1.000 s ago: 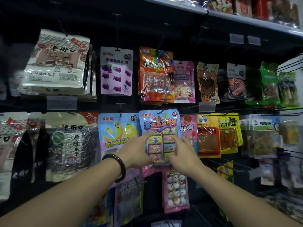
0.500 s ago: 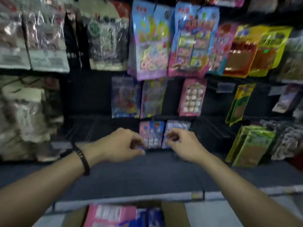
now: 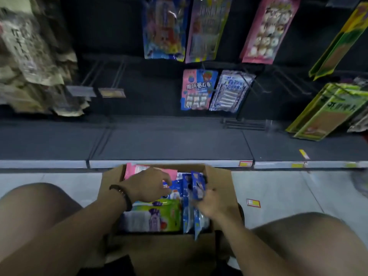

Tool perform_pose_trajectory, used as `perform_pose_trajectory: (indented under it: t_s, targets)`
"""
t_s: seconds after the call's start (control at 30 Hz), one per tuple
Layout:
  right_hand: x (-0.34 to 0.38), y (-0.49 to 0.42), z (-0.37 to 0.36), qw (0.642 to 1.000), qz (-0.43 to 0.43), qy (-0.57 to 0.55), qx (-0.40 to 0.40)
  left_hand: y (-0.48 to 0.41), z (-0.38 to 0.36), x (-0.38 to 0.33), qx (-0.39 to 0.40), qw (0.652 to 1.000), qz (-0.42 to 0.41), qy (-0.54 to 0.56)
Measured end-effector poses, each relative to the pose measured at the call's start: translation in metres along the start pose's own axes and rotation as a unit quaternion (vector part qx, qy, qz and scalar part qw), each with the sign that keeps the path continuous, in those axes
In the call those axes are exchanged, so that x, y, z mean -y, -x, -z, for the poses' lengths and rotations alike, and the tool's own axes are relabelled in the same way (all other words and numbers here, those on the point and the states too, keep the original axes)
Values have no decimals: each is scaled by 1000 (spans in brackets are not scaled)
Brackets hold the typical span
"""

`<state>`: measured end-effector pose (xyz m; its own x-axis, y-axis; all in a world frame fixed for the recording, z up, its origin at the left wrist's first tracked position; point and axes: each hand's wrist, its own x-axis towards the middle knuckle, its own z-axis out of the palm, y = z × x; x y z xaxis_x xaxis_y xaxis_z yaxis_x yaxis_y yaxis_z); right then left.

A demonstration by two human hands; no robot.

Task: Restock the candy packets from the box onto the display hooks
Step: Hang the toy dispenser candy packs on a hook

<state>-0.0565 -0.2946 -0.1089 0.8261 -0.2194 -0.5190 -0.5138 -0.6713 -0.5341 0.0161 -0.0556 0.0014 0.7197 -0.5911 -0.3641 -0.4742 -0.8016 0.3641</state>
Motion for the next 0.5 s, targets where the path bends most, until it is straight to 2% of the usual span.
perform_pose_trajectory:
  t_s: [0.13,0.27,0.5]
  targets:
    - [-14,-5,-20,997,-38,71,14,-3,-15,8,72,997,3,-38]
    - [-12,-9,-31,997,-76,16,-3,-6,-17,14,135,990,2,-44]
    - [-9,-11,-44,987,-62,143,-40,-2,-13,11,189,978,9,-85]
